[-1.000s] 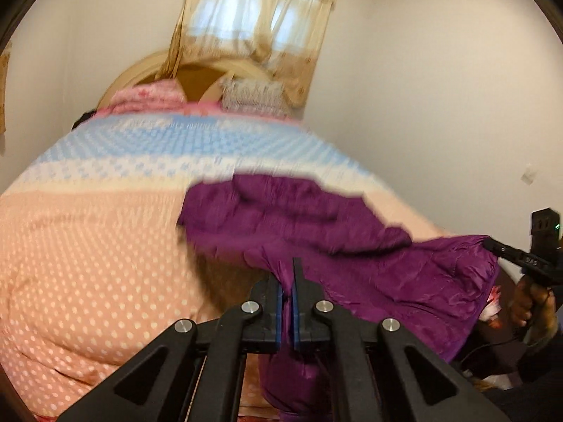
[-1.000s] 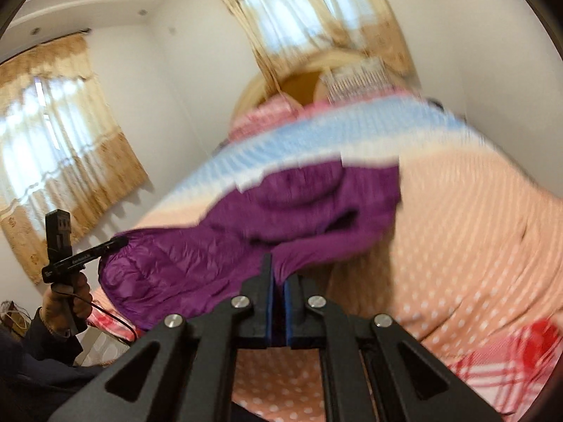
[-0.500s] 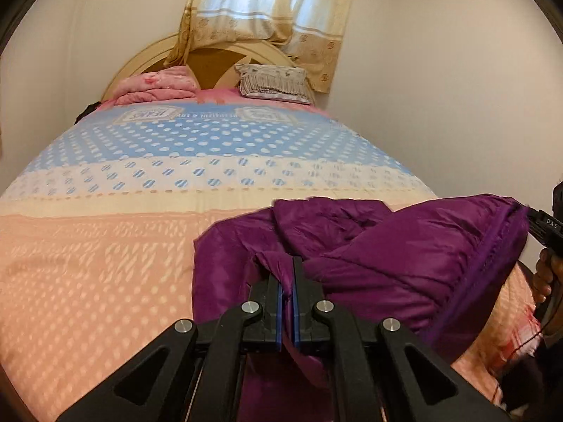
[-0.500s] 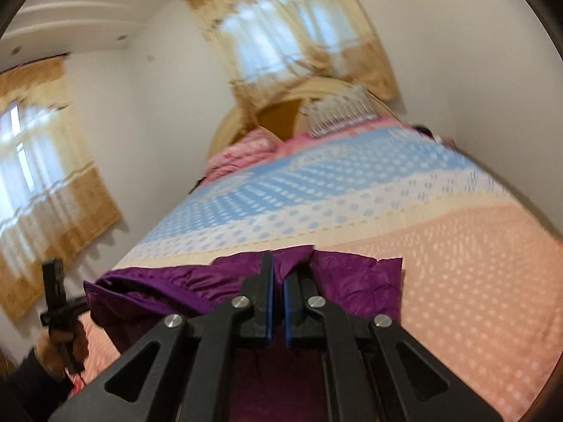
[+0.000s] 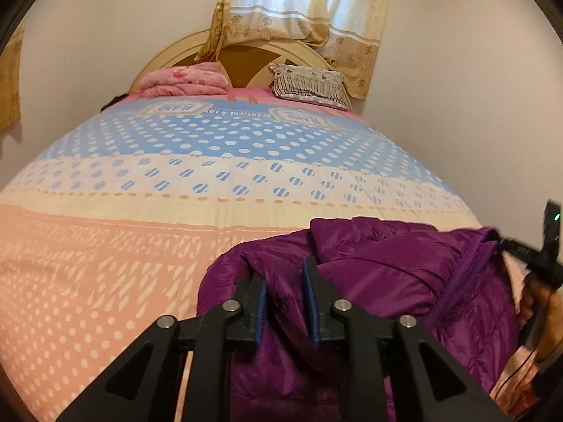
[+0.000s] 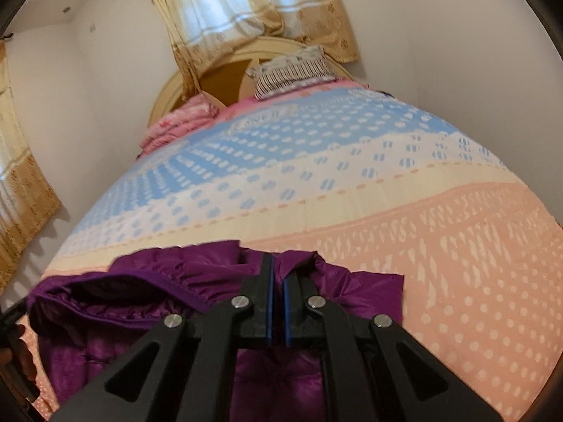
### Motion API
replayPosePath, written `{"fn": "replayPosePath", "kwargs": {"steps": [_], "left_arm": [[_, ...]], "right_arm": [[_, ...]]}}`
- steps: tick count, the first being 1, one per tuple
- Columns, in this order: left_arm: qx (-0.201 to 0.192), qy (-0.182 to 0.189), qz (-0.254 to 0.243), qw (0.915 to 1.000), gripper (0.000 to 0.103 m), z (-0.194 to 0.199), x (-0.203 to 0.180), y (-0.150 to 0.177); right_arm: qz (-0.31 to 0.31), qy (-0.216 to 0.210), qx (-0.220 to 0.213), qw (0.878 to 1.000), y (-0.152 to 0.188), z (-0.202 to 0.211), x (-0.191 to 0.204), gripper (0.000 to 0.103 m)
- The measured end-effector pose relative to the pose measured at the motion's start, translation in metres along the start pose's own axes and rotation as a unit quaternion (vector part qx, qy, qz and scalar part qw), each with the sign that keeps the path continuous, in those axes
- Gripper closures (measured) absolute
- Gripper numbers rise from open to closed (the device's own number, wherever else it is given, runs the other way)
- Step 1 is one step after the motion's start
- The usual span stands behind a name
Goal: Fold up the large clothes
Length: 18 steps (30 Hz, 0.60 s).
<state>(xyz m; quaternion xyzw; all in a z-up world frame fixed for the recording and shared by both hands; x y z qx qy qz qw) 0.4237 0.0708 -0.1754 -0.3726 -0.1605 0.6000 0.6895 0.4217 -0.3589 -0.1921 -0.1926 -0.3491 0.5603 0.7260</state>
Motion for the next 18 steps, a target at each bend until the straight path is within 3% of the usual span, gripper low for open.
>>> {"fn": "replayPosePath", "kwargs": {"steps": [2, 3, 4, 5, 8, 14, 15, 16, 18], "left_arm": [[-0.007, 0.025, 0.006, 0.9996, 0.070, 0.000, -0.002, -0.003], [-0.011, 0.031, 0.004, 0.9995, 0.052, -0.001, -0.004, -0.004], [-0.013, 0.033, 0.004, 0.9994, 0.020, 0.000, -0.006, -0.005], [-0.021, 0.032, 0.003, 0.9993, 0.004, 0.001, -0.008, -0.007], [-0.048, 0.003, -0.003, 0.9988, 0.001, 0.004, -0.010, -0.017], [-0.046, -0.114, -0.038, 0.9917, 0.001, -0.006, -0.019, -0.027], [-0.044, -0.118, -0.046, 0.9910, 0.001, -0.008, -0.024, -0.028], [-0.047, -0.124, -0.054, 0.9897, 0.001, -0.009, -0.028, -0.029], [-0.054, -0.151, -0.064, 0.9849, 0.001, -0.009, -0.033, -0.031]], "right_arm": [[-0.005, -0.003, 0.014, 1.000, 0.002, -0.013, -0.003, 0.096], [-0.008, -0.005, 0.016, 1.000, 0.002, -0.017, -0.005, 0.095], [-0.011, -0.007, 0.017, 1.000, 0.002, -0.018, -0.006, 0.094], [-0.012, -0.010, 0.021, 1.000, 0.002, -0.021, -0.005, 0.093], [-0.002, -0.004, 0.022, 1.000, -0.001, -0.023, 0.000, 0.090], [-0.007, 0.019, 0.011, 1.000, -0.021, -0.024, 0.003, 0.068], [-0.011, 0.026, 0.003, 1.000, -0.025, -0.020, 0.004, 0.053], [-0.016, 0.038, -0.009, 0.999, -0.029, -0.016, 0.004, 0.029], [-0.020, 0.057, -0.035, 0.998, -0.036, -0.006, 0.006, 0.015]]}}
Point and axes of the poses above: each gripper's, at about its wrist camera, not at the fingertips, and z roughly against the way its jaws point, x to its left, y to its underside, the point moved 8 cm from there along -z, roughly the way its jaws point, and after that the axes turned 8 degrees about x, right-handed, at the moved point
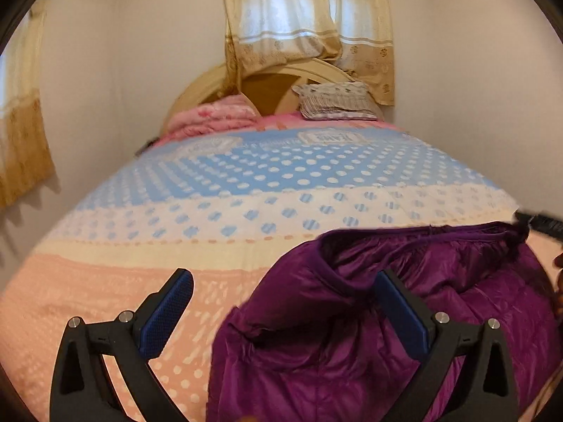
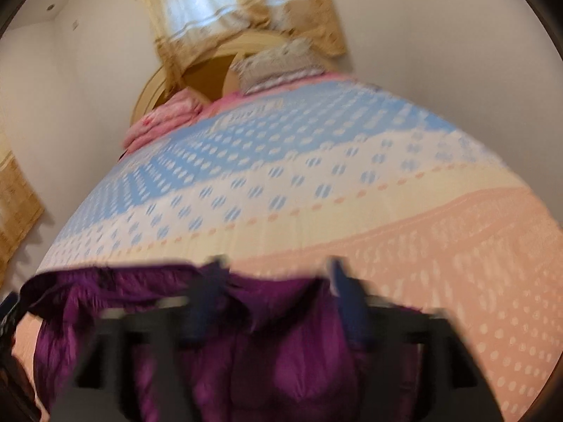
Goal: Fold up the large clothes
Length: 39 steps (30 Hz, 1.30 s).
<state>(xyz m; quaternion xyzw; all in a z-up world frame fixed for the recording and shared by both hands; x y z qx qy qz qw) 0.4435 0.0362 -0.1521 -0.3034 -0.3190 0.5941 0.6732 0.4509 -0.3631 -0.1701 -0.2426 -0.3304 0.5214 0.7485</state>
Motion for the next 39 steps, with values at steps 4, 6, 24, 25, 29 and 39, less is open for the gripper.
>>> {"fn": "replayPosePath", "kwargs": {"steps": [4, 6, 24, 25, 29, 39], "left_arm": [[-0.015, -0.032, -0.031, 0.9989, 0.001, 0.007, -0.014, 0.001], [-0.012, -0.038, -0.053, 0.9978, 0.001, 0.007, -0.028, 0.007], [0.110, -0.036, -0.022, 0.9930, 0.001, -0.116, -0.047, 0.038], [0.108, -0.037, -0.023, 0.9932, 0.001, -0.116, -0.049, 0.038], [0.118, -0.028, -0.023, 0.9923, 0.001, -0.122, -0.053, 0.042], [0.154, -0.001, -0.016, 0.9880, 0.001, -0.137, -0.058, 0.045]], "right_arm": [[0.020, -0.006, 0.001, 1.000, 0.003, 0.020, 0.027, 0.016], [0.068, -0.008, 0.006, 0.998, 0.019, 0.027, 0.059, 0.028], [0.094, 0.022, 0.086, 0.992, 0.072, -0.064, 0.074, 0.071], [0.093, 0.023, 0.087, 0.992, 0.072, -0.064, 0.073, 0.071], [0.093, 0.028, 0.090, 0.991, 0.075, -0.064, 0.074, 0.070], [0.083, 0.045, 0.107, 0.990, 0.080, -0.072, 0.068, 0.070]]}}
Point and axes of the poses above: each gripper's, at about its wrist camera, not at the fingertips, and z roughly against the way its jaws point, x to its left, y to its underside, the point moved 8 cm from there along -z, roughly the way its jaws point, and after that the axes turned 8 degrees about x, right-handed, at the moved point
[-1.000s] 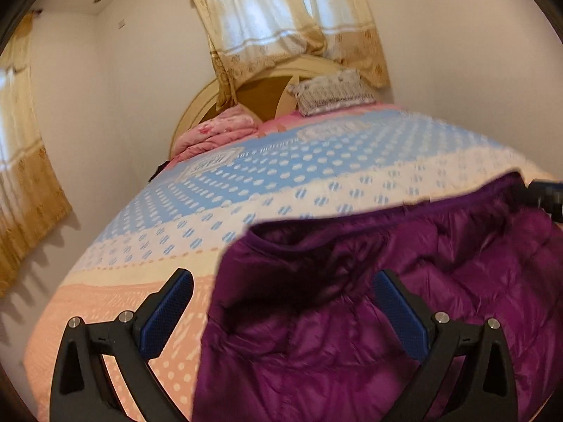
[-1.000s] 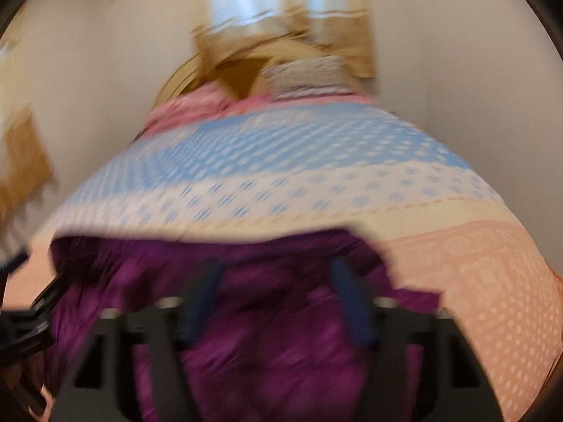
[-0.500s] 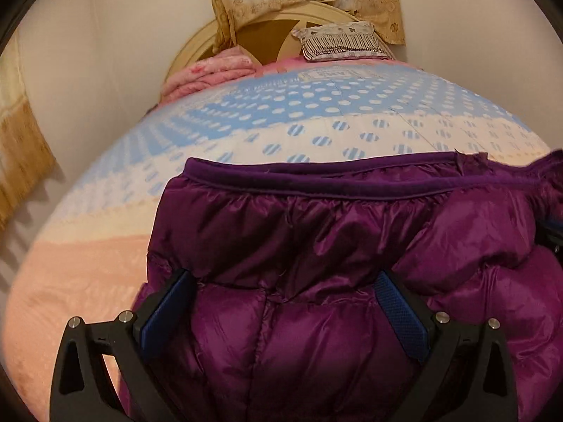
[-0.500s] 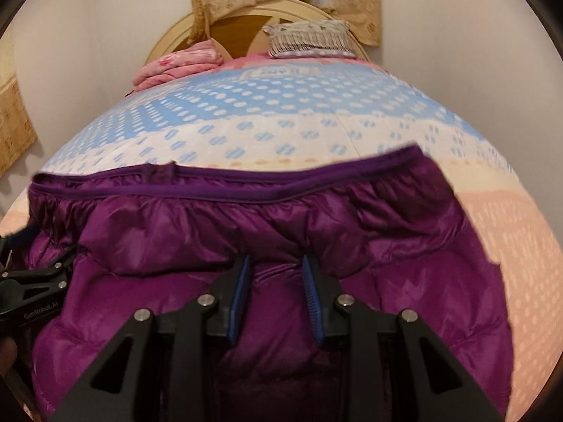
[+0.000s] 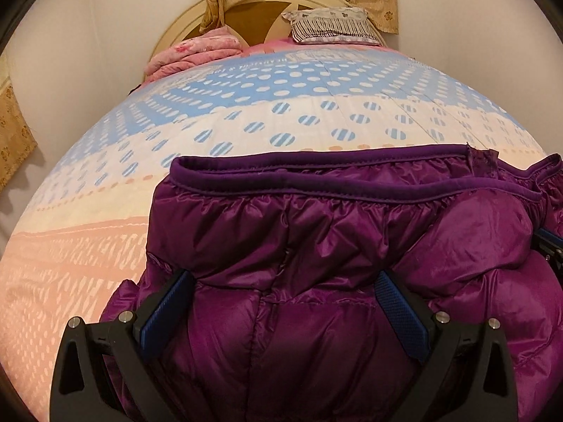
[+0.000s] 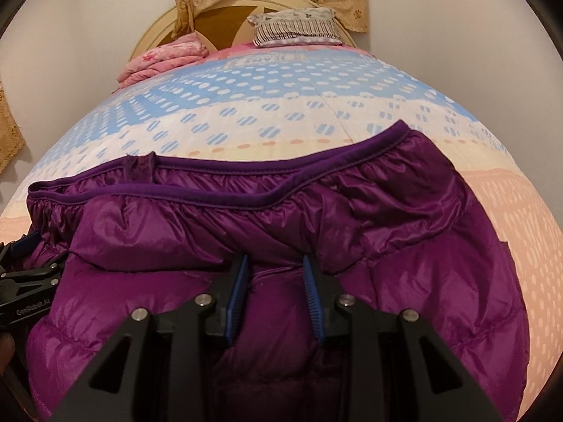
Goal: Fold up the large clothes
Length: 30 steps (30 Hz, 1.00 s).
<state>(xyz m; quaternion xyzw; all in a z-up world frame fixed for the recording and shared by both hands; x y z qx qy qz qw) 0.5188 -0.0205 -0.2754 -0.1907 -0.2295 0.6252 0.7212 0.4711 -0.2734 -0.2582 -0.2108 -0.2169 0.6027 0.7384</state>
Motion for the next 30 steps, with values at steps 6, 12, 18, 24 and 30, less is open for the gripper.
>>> {"fn": "replayPosePath", "kwargs": {"steps": [6, 12, 18, 24, 30], "left_arm": [[0.006, -0.002, -0.002, 1.0000, 0.001, -0.001, 0.000, 0.003], [0.010, -0.006, -0.003, 0.9999, 0.001, -0.004, 0.000, 0.003], [0.012, -0.007, -0.004, 0.9999, 0.001, -0.005, -0.001, 0.003], [0.024, -0.027, 0.007, 0.9993, 0.001, 0.012, 0.007, 0.003], [-0.045, 0.003, 0.040, 0.9981, 0.001, 0.076, 0.014, 0.019]], "right_arm": [[0.000, 0.002, 0.007, 1.000, 0.001, -0.004, -0.001, 0.069], [0.005, 0.009, 0.012, 1.000, 0.001, -0.007, 0.001, 0.069], [0.007, 0.012, 0.013, 1.000, 0.001, -0.008, 0.001, 0.069], [0.015, 0.028, 0.023, 0.999, 0.001, -0.003, 0.004, 0.067], [0.019, 0.013, -0.057, 0.998, -0.001, 0.061, 0.039, 0.047]]}}
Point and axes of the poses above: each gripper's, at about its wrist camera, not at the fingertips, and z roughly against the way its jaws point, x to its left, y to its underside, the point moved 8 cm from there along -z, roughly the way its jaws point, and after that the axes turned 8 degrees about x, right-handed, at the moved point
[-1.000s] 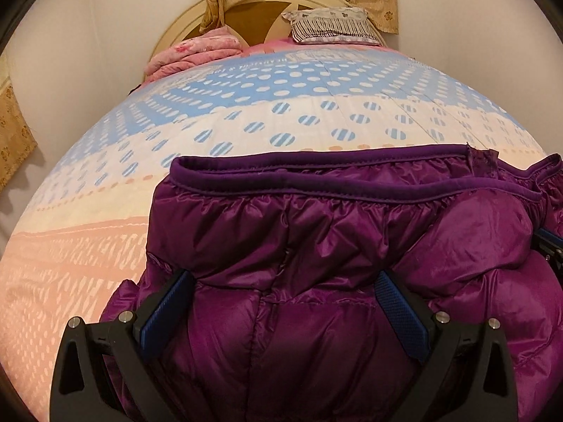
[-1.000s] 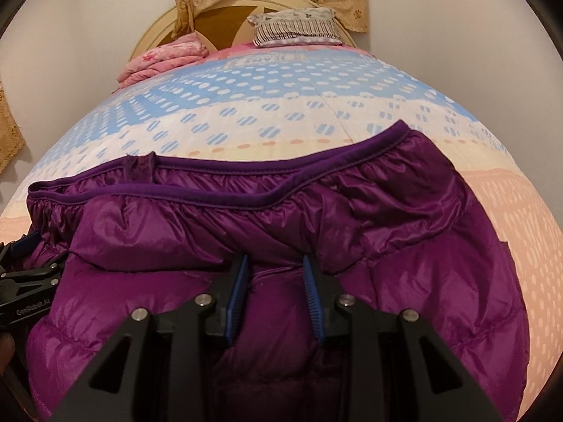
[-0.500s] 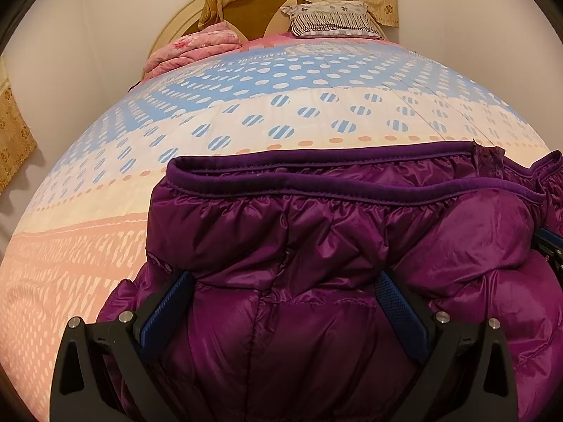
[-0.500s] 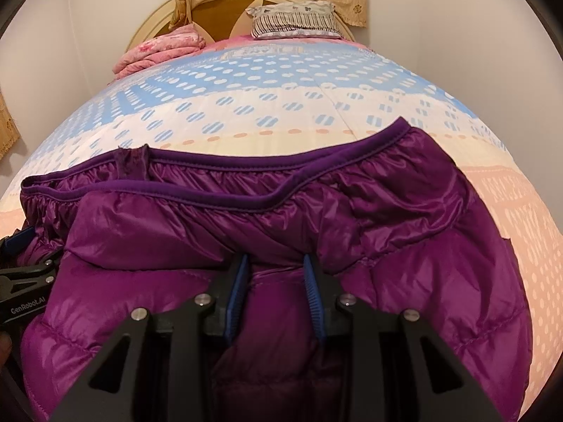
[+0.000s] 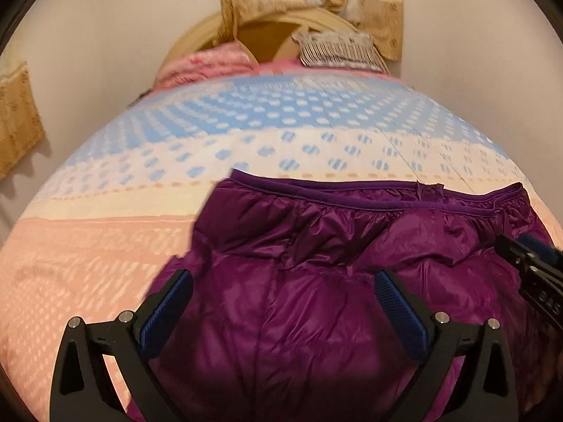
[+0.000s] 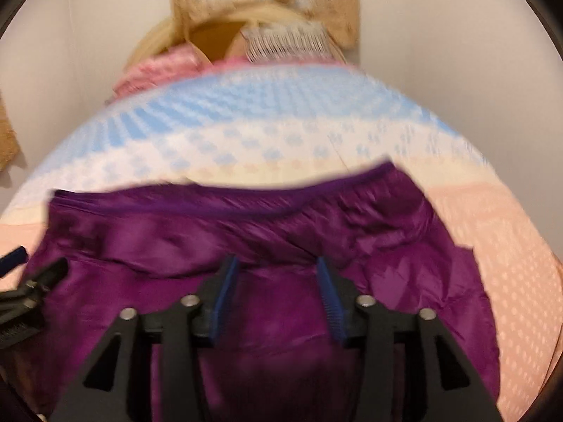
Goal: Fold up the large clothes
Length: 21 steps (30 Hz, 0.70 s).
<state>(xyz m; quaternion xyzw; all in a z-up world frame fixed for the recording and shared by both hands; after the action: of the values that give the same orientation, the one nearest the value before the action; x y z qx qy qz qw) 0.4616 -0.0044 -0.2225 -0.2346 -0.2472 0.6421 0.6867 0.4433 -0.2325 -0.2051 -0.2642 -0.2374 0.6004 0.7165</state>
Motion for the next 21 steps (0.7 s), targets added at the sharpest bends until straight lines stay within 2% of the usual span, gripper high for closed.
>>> {"fn": "replayPosePath", "kwargs": {"steps": [3, 6, 9, 15, 21], "left_arm": [[-0.003, -0.024, -0.004, 0.9997, 0.001, -0.008, 0.004, 0.008], [0.026, -0.043, -0.003, 0.9988, 0.001, -0.031, 0.008, 0.020], [0.022, -0.025, 0.007, 0.9994, 0.001, -0.036, 0.008, 0.023], [0.048, -0.006, 0.006, 0.9988, 0.001, -0.052, 0.004, 0.023], [0.051, -0.009, 0.005, 0.9987, 0.001, -0.052, 0.002, 0.022]], "right_arm": [[0.023, -0.002, 0.003, 1.000, 0.009, -0.005, 0.022, 0.047], [0.016, -0.003, 0.028, 0.999, 0.023, -0.029, 0.020, 0.047], [0.018, -0.004, 0.030, 0.999, 0.030, -0.041, 0.017, 0.047], [0.029, 0.013, 0.043, 0.999, 0.032, -0.048, 0.018, 0.046], [0.041, 0.033, 0.048, 0.997, 0.035, -0.049, 0.021, 0.046]]}}
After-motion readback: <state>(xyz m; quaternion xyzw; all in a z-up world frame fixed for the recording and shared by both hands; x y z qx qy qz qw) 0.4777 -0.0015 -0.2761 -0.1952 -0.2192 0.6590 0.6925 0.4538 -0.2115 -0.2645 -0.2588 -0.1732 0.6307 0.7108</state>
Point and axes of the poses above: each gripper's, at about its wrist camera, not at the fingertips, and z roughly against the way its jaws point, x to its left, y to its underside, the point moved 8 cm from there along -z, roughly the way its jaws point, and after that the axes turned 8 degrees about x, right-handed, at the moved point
